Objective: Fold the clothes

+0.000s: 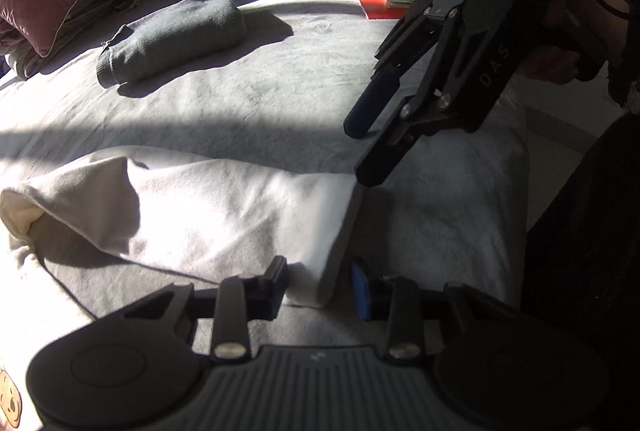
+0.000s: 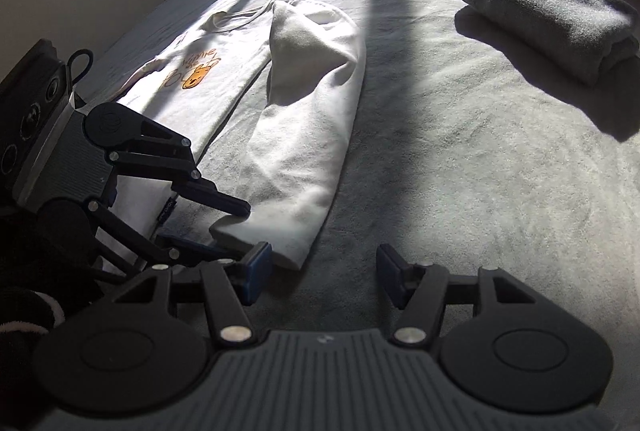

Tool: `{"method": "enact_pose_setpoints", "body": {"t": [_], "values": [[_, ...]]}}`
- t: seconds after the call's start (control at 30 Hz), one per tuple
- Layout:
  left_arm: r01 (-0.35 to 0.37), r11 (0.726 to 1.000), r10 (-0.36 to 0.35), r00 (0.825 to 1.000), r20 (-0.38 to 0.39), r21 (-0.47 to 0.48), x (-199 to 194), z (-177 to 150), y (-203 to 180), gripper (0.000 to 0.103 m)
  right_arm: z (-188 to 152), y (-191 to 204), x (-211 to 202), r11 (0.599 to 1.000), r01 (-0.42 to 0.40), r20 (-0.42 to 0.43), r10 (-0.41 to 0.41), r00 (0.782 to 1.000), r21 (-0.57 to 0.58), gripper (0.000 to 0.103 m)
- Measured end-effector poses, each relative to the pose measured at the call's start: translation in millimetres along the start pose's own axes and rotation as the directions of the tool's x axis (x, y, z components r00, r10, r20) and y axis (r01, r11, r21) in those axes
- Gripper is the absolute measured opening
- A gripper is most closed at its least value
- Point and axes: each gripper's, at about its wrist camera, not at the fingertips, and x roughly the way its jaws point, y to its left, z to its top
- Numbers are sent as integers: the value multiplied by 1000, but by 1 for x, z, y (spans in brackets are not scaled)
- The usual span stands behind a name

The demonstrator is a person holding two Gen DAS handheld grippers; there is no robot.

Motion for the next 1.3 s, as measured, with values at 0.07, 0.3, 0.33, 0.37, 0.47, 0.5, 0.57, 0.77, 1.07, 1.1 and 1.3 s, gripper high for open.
{"method": "enact_pose_setpoints", "body": {"t": [0.07, 0.3, 0.33, 0.37, 0.47, 0.5, 0.57, 0.77, 1.07, 1.1, 1.3], "values": [[-34, 999, 35, 999, -5, 32, 1, 0, -7, 35, 0, 0, 0, 1000, 1, -1, -1, 1000, -2, 62], [-33, 993, 29, 999, -31, -116, 1, 9, 3, 6, 1, -10, -7, 997, 28, 33, -31, 999, 78, 62], [-23, 986, 20, 1000, -19, -167, 0, 9, 6, 6, 2, -15, -9, 993, 28, 43, -33, 999, 117, 62], [-11, 976, 10, 1000, -6, -217, -1, 8, 10, 6, 3, -19, -11, 988, 21, 55, -30, 998, 153, 62], [53, 924, -26, 997, 76, -379, -8, 3, 21, 5, 3, -30, -17, 968, -31, 93, 8, 996, 250, 62], [77, 899, -33, 994, 108, -431, -11, 1, 25, 5, 3, -34, -19, 959, -54, 107, 25, 994, 280, 62], [108, 854, -24, 986, 167, -509, -16, 1, 28, 5, 3, -39, -22, 938, -104, 133, 63, 989, 332, 62], [107, 769, 96, 955, 279, -631, -18, 17, 25, 5, 3, -57, -25, 825, -257, 223, 163, 961, 504, 62], [131, 828, 28, 962, 273, -545, 12, 49, -3, 7, 2, -72, -18, 719, -300, 253, 176, 951, 627, 47], [129, 842, 11, 966, 257, -523, 14, 48, -5, 7, 2, -73, -16, 727, -275, 229, 165, 959, 629, 28], [150, 899, -71, 977, 200, -411, 11, 37, 3, 39, 2, -78, -18, 765, -144, 181, 36, 983, 628, 13]]}}
